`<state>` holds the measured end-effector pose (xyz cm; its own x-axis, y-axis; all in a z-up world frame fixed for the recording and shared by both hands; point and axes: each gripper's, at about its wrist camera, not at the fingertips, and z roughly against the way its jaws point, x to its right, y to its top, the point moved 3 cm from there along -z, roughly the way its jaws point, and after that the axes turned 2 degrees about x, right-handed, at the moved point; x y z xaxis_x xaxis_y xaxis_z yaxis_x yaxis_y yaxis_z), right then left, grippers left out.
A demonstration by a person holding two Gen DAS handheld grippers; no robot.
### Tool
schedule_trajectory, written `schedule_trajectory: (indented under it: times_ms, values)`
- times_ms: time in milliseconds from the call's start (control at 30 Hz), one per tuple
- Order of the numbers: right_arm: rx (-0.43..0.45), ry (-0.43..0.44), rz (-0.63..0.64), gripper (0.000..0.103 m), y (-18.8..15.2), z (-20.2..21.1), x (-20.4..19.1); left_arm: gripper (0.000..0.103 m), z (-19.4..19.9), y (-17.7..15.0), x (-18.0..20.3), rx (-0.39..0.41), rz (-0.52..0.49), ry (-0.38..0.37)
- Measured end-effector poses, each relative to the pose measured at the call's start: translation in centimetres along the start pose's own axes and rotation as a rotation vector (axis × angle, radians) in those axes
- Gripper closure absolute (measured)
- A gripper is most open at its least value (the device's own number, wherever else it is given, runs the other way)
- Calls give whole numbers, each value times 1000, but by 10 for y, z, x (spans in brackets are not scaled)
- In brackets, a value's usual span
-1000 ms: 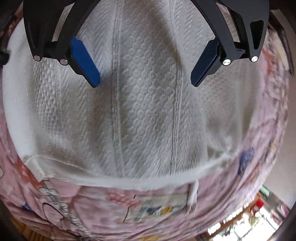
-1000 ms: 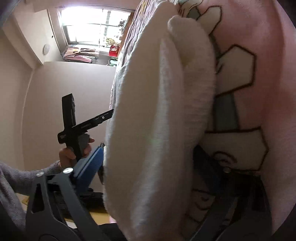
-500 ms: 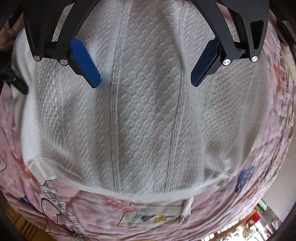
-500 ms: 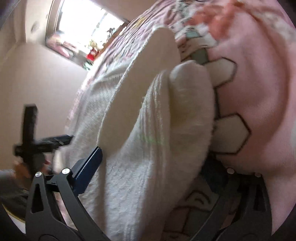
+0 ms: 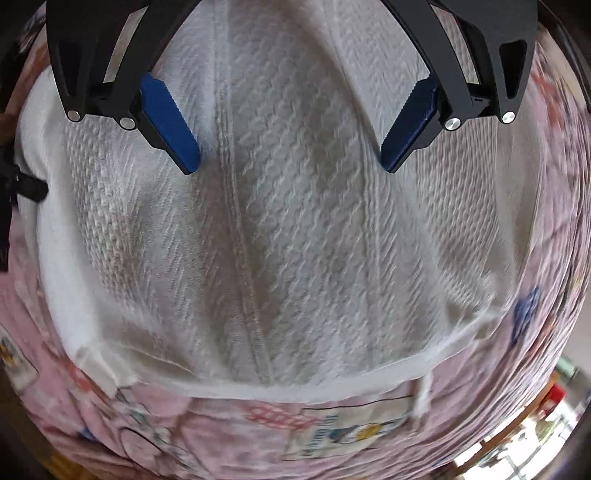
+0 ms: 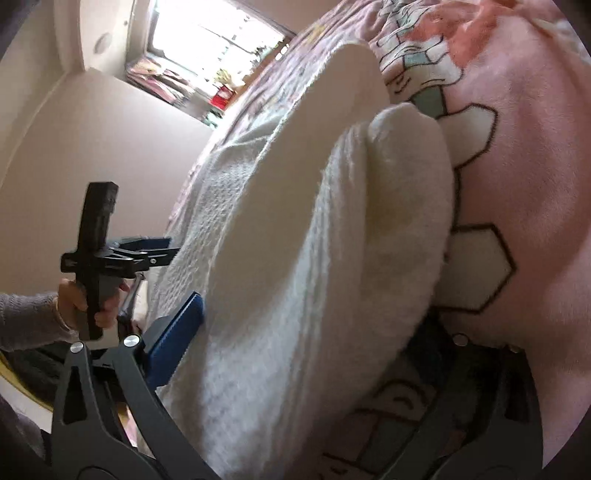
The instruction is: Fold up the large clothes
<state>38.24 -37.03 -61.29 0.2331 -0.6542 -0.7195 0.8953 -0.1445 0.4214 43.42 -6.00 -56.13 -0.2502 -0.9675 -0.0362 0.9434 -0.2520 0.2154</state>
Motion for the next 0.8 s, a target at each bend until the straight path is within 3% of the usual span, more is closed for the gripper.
schedule_trajectory:
  times_ms: [67,133,200,233,433,633,733,800]
  values:
    - [-4,-87,44,10,-9,-3,-19,7,-3,1,-1,-11,25,-12]
    - [5,-158,22,27,-7,1,-20,7,-6,-2,-5,-23,90,-30]
    - [43,-149,-61,59,-5,12,-11,7,-8,-4,-10,-36,167,-59]
    - [44,-140,-72,62,-5,15,-10,7,-9,-6,-12,-39,195,-69]
    - [33,-154,-18,71,8,21,-30,7,-6,-11,-12,-8,219,-61]
    - [33,-58,-52,76,19,20,-41,7,10,-14,-11,32,154,-17]
    - [35,-87,-34,77,25,21,-50,7,18,-15,-7,64,83,48]
    - [31,-168,-15,77,28,24,-62,7,23,-14,-3,90,47,100]
